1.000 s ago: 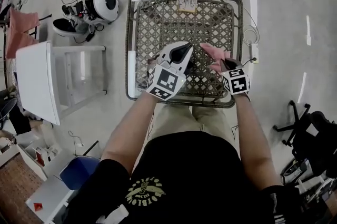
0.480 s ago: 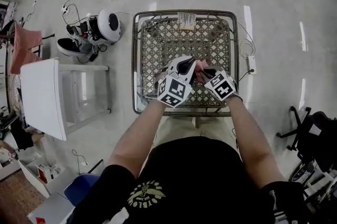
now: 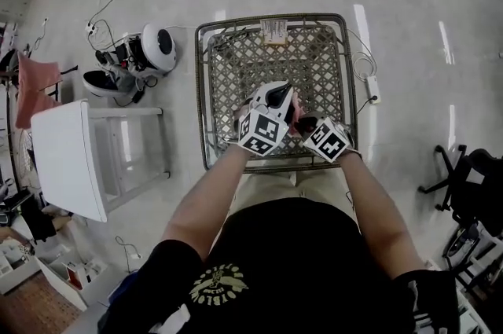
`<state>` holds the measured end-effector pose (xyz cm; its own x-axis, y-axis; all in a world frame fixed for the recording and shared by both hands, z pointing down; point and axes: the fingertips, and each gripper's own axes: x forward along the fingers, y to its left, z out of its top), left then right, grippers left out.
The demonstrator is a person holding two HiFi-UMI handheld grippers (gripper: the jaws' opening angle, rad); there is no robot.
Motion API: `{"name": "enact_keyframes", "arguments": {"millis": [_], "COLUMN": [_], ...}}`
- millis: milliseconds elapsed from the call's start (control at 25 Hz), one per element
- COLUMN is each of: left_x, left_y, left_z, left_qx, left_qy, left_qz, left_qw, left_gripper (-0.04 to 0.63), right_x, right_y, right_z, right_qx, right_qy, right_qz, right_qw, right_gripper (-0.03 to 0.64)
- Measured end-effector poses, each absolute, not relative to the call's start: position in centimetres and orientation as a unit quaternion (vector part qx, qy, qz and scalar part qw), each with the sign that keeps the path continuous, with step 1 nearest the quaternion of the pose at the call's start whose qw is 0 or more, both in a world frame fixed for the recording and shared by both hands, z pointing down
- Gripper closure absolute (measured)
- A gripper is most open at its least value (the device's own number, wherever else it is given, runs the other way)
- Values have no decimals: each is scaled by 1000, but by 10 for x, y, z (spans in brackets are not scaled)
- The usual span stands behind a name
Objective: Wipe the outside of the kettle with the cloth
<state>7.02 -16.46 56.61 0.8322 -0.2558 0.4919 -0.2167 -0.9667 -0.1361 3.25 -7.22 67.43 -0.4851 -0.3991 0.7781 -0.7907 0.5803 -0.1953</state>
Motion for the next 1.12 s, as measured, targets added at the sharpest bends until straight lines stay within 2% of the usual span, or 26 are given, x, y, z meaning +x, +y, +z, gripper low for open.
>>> {"name": "enact_keyframes", "arguments": {"millis": [600,760,1120], "left_x": [70,72,71], "left_y": [-164,-164,-165], "left_z": [567,566,566], "left_qx": [-956,-956,-957], "left_qy": [113,111,112], "left_qz": [-267,-267,-263], "left_qw": [45,45,45], "left_gripper": [588,587,587], "right_x": [-43,-57,-49], "right_y": [-60,-68,-65], "right_z": [665,653,658], "right_qx": [352,354,342], "right_qy": [-835,-843,-845], "right_qz": [285,289,289], "right_qw": [314,284,291], "right_gripper": [595,595,595]}}
